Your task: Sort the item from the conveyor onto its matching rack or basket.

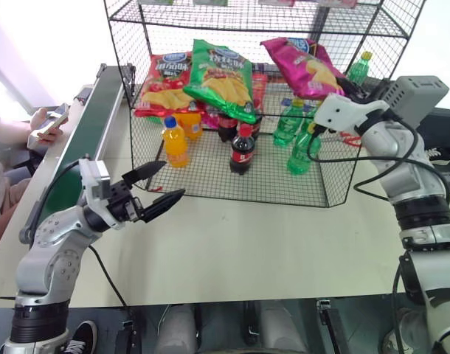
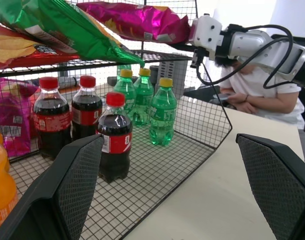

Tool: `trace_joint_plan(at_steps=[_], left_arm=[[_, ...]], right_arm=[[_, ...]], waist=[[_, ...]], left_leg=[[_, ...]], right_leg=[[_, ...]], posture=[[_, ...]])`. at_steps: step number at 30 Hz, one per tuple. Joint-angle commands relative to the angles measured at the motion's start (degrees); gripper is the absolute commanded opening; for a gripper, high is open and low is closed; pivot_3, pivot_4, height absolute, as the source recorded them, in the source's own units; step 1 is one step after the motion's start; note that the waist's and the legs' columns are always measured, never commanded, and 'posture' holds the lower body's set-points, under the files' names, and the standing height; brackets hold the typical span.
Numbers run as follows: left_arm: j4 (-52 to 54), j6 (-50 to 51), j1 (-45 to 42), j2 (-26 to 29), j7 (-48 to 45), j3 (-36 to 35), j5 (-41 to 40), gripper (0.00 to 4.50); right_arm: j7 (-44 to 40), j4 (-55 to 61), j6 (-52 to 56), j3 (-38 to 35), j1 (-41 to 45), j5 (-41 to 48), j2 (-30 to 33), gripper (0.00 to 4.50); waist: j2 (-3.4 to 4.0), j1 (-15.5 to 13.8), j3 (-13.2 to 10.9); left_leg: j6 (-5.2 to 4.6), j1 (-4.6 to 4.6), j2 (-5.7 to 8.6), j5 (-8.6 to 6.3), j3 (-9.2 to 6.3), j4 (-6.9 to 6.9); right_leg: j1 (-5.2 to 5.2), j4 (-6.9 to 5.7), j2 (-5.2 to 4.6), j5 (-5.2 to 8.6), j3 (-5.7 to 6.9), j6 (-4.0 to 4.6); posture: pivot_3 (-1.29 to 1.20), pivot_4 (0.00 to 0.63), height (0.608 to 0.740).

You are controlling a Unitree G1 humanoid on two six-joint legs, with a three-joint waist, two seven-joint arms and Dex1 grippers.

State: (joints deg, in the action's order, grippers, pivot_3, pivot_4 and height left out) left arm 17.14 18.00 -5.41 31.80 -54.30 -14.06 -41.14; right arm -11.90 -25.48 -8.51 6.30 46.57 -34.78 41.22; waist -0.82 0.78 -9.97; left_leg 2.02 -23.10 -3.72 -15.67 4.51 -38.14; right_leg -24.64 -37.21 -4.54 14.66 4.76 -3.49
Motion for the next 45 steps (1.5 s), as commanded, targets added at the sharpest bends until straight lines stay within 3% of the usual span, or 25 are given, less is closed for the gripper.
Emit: trace_joint_plan(at_steps=[1,13,28,30,31,36,37,45], left_arm=[[1.7,-2.1,0.0,-0.1,0.0,-0.1,0.9,4.50],[0.4,-3.5,0.2,-0.8,-1.0,0.4,1.3,4.50],[0.0,-3.3,-0.5,-1.0,-0.3,0.9,1.3,4.50],[0.2,-3.2,-0.1,-1.1,-0.1,0.9,1.2,4.50],[0.3,-3.4,0.0,-1.0,-0.1,0.9,1.4,4.50],[0.8,-3.1,0.5,-1.1,0.3,0.8,1.1,4.50],[0.8,-3.0,0.6,-1.1,0.4,0.8,1.0,4.50],[-0.4,-3.5,-0.3,-1.2,0.1,1.8,1.8,4.50]], right_arm=[[-1.6,2.1,1.2,-0.6,0.6,1.3,1.1,0.39],[-8.2,22.7,12.2,-6.8,-11.2,4.3,4.7,0.39],[-2.3,14.9,13.7,-4.0,-5.5,3.9,0.0,0.39],[-3.3,15.0,13.5,-4.2,-5.0,5.5,-0.6,1.43],[-3.6,15.4,13.4,-4.1,-5.1,5.7,-0.5,1.67],[-6.9,17.2,12.6,-3.5,-5.9,6.8,1.5,4.19],[-8.4,17.5,12.0,-3.5,-5.8,7.7,2.2,4.45],[-17.3,18.7,11.0,-6.7,-4.4,17.2,4.0,4.45]], waist=[[0.00,0.0,0.0],[0.00,0.1,0.0],[0.00,0.1,0.0],[0.00,0.1,0.0],[0.00,0.0,0.0],[-0.02,0.0,0.0],[-0.02,0.0,0.0],[-0.02,0.0,0.0]], left_leg=[[0.00,0.00,0.00,0.00,0.00,0.00],[-0.03,0.01,0.00,-0.02,0.00,-0.01],[-0.03,0.01,0.00,-0.02,-0.02,-0.02],[-0.03,0.00,0.00,-0.02,-0.02,-0.01],[-0.03,0.00,0.00,-0.02,-0.02,-0.01],[-0.03,0.00,0.00,-0.02,-0.02,-0.02],[-0.03,0.01,0.00,-0.02,-0.02,-0.02],[-0.04,0.03,-0.01,-0.02,-0.02,-0.01]], right_leg=[[0.00,0.00,0.00,0.00,0.00,0.00],[0.00,-0.01,0.00,0.00,0.03,0.00],[0.00,-0.03,0.02,0.00,0.03,0.00],[0.00,-0.03,0.02,0.00,0.03,0.00],[0.00,-0.02,0.02,0.00,0.03,0.00],[0.01,-0.02,0.01,0.00,0.03,0.00],[0.02,-0.02,0.01,0.00,0.03,0.00],[0.02,-0.03,0.03,0.00,0.03,0.00]], posture=[[0.00,0.150,0.740],[0.00,0.150,0.740],[0.00,0.150,0.740],[0.00,0.150,0.740],[0.00,0.150,0.740],[0.00,0.150,0.740],[0.00,0.150,0.740],[0.00,0.150,0.740]])
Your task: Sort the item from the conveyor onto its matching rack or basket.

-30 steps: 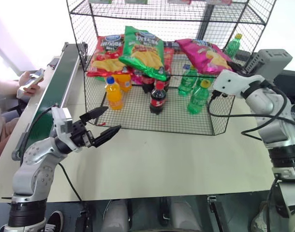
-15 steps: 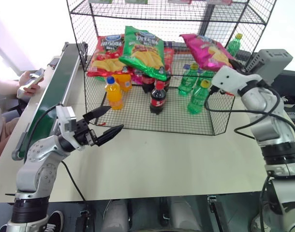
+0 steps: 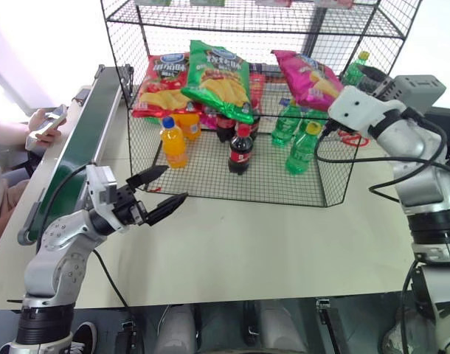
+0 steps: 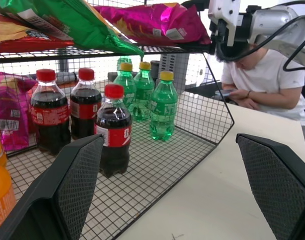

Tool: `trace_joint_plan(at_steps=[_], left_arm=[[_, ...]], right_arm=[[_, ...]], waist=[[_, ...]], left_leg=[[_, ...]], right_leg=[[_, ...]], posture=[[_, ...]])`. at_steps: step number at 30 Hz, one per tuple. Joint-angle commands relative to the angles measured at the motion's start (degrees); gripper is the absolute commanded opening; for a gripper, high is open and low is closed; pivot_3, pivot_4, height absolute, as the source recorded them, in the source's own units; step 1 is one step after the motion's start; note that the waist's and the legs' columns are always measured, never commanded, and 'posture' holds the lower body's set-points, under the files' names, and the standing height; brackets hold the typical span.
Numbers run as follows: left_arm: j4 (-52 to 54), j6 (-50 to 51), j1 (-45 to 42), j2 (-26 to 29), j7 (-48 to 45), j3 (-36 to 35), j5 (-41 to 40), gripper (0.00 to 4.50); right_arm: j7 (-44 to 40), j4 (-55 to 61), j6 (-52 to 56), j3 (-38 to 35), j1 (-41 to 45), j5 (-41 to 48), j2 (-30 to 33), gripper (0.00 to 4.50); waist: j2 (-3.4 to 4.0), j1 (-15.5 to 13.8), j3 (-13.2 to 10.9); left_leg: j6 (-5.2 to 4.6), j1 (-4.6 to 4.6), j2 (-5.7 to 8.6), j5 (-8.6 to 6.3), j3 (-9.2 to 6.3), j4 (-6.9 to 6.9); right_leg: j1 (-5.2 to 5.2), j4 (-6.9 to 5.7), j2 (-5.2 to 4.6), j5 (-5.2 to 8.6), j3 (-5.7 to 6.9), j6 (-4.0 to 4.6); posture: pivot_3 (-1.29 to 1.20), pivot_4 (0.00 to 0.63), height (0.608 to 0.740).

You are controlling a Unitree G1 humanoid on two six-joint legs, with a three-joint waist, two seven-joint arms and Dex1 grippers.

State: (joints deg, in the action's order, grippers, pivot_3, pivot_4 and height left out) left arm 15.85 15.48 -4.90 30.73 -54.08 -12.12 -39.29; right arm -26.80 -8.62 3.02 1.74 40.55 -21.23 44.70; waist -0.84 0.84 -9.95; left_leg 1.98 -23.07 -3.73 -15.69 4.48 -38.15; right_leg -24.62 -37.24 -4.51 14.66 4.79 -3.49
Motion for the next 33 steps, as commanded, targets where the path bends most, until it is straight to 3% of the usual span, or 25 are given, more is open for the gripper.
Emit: trace_joint_plan(at_steps=[1,8,18,21,28,33], left_arm=[[0.8,-0.7,-0.9,-0.2,0.0,-0.1,-0.3,4.50],[1.0,-0.6,-0.8,-0.2,0.0,0.3,0.2,4.50],[1.3,-0.5,-0.2,0.2,-0.1,0.1,0.5,4.50],[1.4,-0.5,-0.4,-0.2,0.1,0.5,0.6,4.50],[1.3,-0.8,-0.6,-0.1,0.0,0.5,1.1,4.50],[1.6,-0.7,-0.6,-0.1,0.1,0.5,1.1,4.50]], right_arm=[[-4.7,2.2,0.9,-2.5,1.7,6.5,-0.3,4.45],[-9.8,2.5,6.5,-5.9,3.9,18.2,-4.0,4.45],[-11.8,5.8,5.0,-5.1,2.1,22.5,-4.7,4.45],[-11.3,5.0,3.7,-5.1,2.0,22.0,-4.3,3.66],[-8.9,4.0,-2.2,-4.0,1.9,18.4,-4.0,0.16],[-5.0,-0.2,-12.9,0.5,3.6,7.5,0.6,0.05]], waist=[[0.00,0.0,0.0],[0.01,-0.1,0.0],[0.01,-0.2,0.0],[0.01,-0.2,0.0],[0.01,-0.2,0.0],[0.02,-0.2,0.0]], left_leg=[[0.00,0.00,0.00,0.00,0.00,0.00],[0.00,0.00,0.00,0.00,0.00,0.00],[0.00,-0.02,0.00,0.00,0.00,0.00],[0.00,-0.02,0.00,0.00,0.00,0.00],[0.00,-0.02,0.01,0.00,0.00,0.00],[0.00,-0.02,0.01,0.00,0.01,0.00]], right_leg=[[0.00,0.00,0.00,0.00,0.00,0.00],[0.00,0.00,0.00,0.00,0.00,0.00],[0.00,0.00,-0.01,0.00,0.01,0.00],[0.00,0.00,-0.01,0.00,0.01,0.00],[0.00,0.00,-0.01,0.00,0.01,0.00],[0.00,0.01,-0.01,0.00,0.01,0.00]], posture=[[0.00,0.150,0.740],[0.00,0.150,0.740],[0.00,0.150,0.740],[0.00,0.150,0.740],[0.00,0.150,0.740],[0.00,0.150,0.740]])
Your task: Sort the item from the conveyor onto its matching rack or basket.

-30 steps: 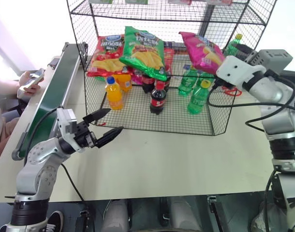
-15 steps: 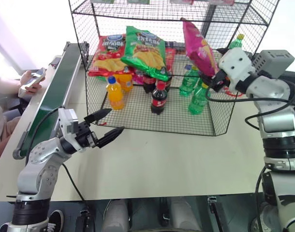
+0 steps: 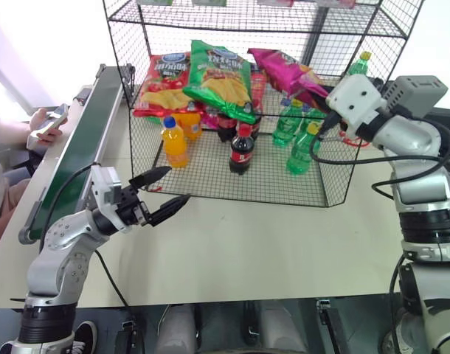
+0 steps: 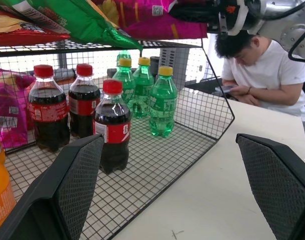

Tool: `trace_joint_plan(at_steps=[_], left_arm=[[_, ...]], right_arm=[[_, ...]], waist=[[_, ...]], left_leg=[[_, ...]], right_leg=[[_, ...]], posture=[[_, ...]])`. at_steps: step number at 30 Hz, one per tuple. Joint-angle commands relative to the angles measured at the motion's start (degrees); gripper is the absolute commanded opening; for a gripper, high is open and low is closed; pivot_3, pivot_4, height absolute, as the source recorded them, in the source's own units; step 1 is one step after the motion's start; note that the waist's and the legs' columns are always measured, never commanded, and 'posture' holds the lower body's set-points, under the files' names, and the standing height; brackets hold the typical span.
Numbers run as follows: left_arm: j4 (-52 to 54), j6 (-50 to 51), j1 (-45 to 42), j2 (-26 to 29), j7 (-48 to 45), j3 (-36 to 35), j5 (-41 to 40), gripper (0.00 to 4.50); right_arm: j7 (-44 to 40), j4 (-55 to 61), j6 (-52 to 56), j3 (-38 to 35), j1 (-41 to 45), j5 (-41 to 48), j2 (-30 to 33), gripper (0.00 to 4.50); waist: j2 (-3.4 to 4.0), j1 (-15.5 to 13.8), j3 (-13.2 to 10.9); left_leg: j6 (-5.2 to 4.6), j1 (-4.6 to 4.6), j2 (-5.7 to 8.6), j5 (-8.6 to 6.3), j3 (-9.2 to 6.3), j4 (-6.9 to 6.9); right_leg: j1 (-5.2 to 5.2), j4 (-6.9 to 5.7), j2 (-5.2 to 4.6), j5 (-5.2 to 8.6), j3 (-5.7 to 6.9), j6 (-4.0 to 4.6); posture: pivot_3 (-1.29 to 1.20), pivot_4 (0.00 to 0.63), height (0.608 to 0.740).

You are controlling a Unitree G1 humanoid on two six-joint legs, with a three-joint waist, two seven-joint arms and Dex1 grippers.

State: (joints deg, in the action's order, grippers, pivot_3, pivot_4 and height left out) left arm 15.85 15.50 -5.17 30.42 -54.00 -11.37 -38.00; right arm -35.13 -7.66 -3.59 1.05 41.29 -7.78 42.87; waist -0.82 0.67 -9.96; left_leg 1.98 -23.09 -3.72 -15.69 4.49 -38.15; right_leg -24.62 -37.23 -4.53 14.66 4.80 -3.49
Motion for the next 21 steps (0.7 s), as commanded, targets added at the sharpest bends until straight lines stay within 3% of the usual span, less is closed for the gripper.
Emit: trace_joint_plan(at_steps=[1,5,9,21], left_arm=[[1.7,-0.7,-0.3,0.1,0.1,-0.1,-0.1,4.50],[1.8,-0.7,-0.3,0.0,0.3,0.1,-0.1,4.50],[2.0,-0.7,-0.1,0.1,0.5,0.1,-0.2,4.50],[2.6,-0.7,0.4,-0.2,1.1,0.1,-0.6,4.50]], right_arm=[[4.3,-2.2,-7.7,2.4,3.5,-8.5,3.2,0.05],[8.2,-5.2,-11.1,5.5,5.2,-15.6,4.1,0.05],[11.5,-8.0,-6.7,5.7,6.5,-20.0,3.6,0.05],[12.5,-4.4,1.2,2.8,5.2,-14.9,-1.1,0.05]], waist=[[0.00,0.0,0.0],[0.00,0.2,0.0],[0.00,0.1,0.0],[0.00,0.1,0.0]], left_leg=[[0.00,0.00,0.00,0.00,0.00,0.00],[0.00,0.01,0.00,0.00,0.00,0.01],[0.01,0.01,-0.01,0.01,0.01,0.00],[0.01,0.00,-0.01,0.01,0.01,0.00]], right_leg=[[0.00,0.00,0.00,0.00,0.00,0.00],[-0.01,-0.01,0.01,0.00,-0.01,0.00],[-0.01,-0.01,0.00,0.00,-0.01,0.00],[-0.01,-0.01,-0.01,0.00,-0.01,0.00]], posture=[[0.00,0.150,0.740],[0.00,0.150,0.740],[0.00,0.150,0.740],[0.00,0.150,0.740]])
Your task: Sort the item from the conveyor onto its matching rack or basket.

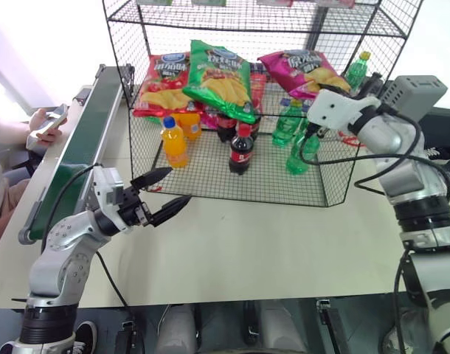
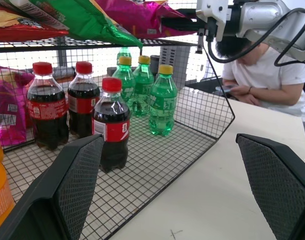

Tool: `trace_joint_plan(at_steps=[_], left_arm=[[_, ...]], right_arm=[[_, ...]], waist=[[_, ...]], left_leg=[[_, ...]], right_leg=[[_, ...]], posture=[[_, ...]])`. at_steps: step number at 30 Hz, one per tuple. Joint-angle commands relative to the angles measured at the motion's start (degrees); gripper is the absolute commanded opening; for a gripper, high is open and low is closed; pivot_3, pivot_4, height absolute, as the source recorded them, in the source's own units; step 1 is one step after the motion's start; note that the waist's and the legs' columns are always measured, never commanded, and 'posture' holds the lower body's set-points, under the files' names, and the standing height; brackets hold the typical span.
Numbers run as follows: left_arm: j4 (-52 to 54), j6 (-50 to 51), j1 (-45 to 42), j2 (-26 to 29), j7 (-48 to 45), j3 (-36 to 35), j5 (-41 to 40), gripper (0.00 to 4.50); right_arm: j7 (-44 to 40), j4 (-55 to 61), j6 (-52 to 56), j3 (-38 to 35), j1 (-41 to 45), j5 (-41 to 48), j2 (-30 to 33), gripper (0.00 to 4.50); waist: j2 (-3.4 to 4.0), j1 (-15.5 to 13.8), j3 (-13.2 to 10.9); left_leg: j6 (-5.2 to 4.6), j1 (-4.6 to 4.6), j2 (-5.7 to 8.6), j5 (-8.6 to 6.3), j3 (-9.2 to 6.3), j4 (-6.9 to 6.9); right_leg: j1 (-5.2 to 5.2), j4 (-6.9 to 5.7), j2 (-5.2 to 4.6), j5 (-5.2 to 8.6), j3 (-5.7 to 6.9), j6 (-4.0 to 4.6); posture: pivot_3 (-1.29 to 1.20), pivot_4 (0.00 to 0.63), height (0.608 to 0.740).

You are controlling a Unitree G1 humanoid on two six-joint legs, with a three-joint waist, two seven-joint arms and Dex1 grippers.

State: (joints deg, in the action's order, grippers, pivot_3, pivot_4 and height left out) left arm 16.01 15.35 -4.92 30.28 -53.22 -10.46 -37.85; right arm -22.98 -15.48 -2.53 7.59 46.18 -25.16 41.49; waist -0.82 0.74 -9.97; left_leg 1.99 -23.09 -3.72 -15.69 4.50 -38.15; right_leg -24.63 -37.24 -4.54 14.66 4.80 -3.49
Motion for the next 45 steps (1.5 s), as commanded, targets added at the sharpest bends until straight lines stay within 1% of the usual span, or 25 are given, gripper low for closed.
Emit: trace_joint_plan(at_steps=[1,5,11,13,20,22,28,35,38,41,43,44,45], left_arm=[[2.5,-0.7,0.1,0.1,0.3,-0.8,-0.5,4.50],[2.7,-0.7,0.4,0.1,0.3,-0.9,-0.9,4.50],[2.2,-0.8,-0.2,0.1,0.2,-0.6,-0.7,4.50],[2.5,-0.1,-0.5,-0.2,0.8,-1.0,-1.8,4.50],[2.6,-0.1,0.1,0.1,0.9,-1.4,-1.9,4.50],[2.8,-0.3,0.3,0.1,0.5,-1.1,-1.6,4.50],[2.0,-0.4,-0.7,-0.2,0.5,-0.5,-1.6,4.50],[2.6,0.0,-0.4,0.1,1.1,-1.1,-2.0,4.50],[2.9,0.3,0.0,0.1,1.4,-1.4,-2.4,4.50],[3.0,0.4,0.3,0.0,1.6,-1.5,-2.6,4.50],[3.0,0.2,0.5,0.1,1.5,-1.4,-2.4,4.50],[3.1,-0.1,0.6,0.1,1.4,-1.2,-2.0,4.50],[3.1,-0.1,0.6,0.1,1.4,-1.2,-2.0,4.50]], right_arm=[[0.4,3.7,-0.3,-4.1,0.1,3.0,0.6,0.05],[2.0,6.5,0.7,-7.0,-2.1,4.2,1.4,0.05],[3.5,9.5,5.2,-5.9,-2.2,2.5,-1.1,0.05],[4.2,10.7,5.6,-6.1,-2.5,2.6,-1.9,0.05],[2.2,21.0,10.4,-6.5,-8.5,2.5,-2.7,0.05],[1.9,23.0,10.8,-6.4,-9.2,1.5,-1.8,0.05],[4.3,17.0,9.8,-5.6,-6.2,-1.0,-0.5,0.05],[7.1,10.2,6.2,-2.7,-4.1,-4.0,-1.2,0.05],[7.3,8.7,5.5,-2.7,-4.0,-3.1,-1.8,0.05],[6.3,8.6,5.5,-4.3,-4.1,0.5,-3.3,1.01],[6.0,8.9,5.4,-4.7,-3.7,1.0,-3.0,1.80],[5.4,9.2,5.8,-5.3,-3.4,2.4,-3.3,2.37],[4.8,9.6,6.2,-5.8,-2.9,3.8,-3.6,2.76]], waist=[[0.00,0.0,0.0],[0.00,-0.2,0.0],[0.00,0.0,0.0],[0.00,0.0,0.0],[-0.01,-0.2,0.0],[0.00,-0.1,0.0],[-0.01,0.0,0.0],[-0.01,0.0,0.0],[0.00,0.0,0.0],[0.00,0.0,0.0],[0.00,0.0,0.0],[0.00,0.0,0.0],[0.00,0.0,0.0]], left_leg=[[0.00,0.00,0.00,0.00,0.00,0.00],[0.00,-0.03,0.00,0.00,-0.01,0.00],[0.00,-0.01,0.00,0.00,-0.02,0.00],[0.00,-0.01,0.00,0.00,-0.02,0.01],[-0.01,-0.05,0.01,0.00,-0.03,-0.01],[-0.01,-0.04,0.01,0.00,-0.03,-0.01],[-0.01,-0.01,0.01,0.00,-0.03,0.00],[-0.01,-0.03,0.01,0.00,-0.03,0.00],[-0.01,-0.03,0.01,0.00,-0.02,0.00],[-0.01,-0.03,0.01,0.00,-0.03,0.00],[-0.01,-0.03,0.01,0.00,-0.03,0.00],[-0.01,-0.03,0.01,0.00,-0.03,0.00],[-0.01,-0.03,0.01,0.00,-0.03,0.00]], right_leg=[[0.00,0.00,0.00,0.00,0.00,0.00],[0.00,0.02,-0.01,0.00,0.00,0.00],[0.00,0.00,0.01,0.00,0.01,0.00],[-0.01,0.00,0.01,0.00,0.01,0.00],[-0.01,0.02,-0.01,0.00,0.01,-0.01],[-0.01,0.01,-0.01,0.00,0.01,-0.01],[-0.01,-0.01,0.01,0.00,0.01,-0.01],[-0.01,0.00,0.01,0.00,0.01,-0.01],[-0.01,0.00,0.01,0.00,0.01,-0.01],[-0.01,0.01,0.01,0.00,0.01,-0.01],[-0.01,0.00,0.01,0.00,0.01,-0.01],[-0.01,0.00,0.01,0.00,0.01,-0.01],[-0.01,0.00,0.01,0.00,0.01,-0.01]], posture=[[0.00,0.150,0.740],[0.00,0.150,0.740],[0.00,0.150,0.740],[0.00,0.150,0.740],[0.00,0.150,0.740],[0.00,0.150,0.740],[0.00,0.150,0.740],[0.00,0.150,0.740],[0.00,0.150,0.740],[0.00,0.150,0.740],[0.00,0.150,0.740],[0.00,0.150,0.740],[0.00,0.150,0.740]])
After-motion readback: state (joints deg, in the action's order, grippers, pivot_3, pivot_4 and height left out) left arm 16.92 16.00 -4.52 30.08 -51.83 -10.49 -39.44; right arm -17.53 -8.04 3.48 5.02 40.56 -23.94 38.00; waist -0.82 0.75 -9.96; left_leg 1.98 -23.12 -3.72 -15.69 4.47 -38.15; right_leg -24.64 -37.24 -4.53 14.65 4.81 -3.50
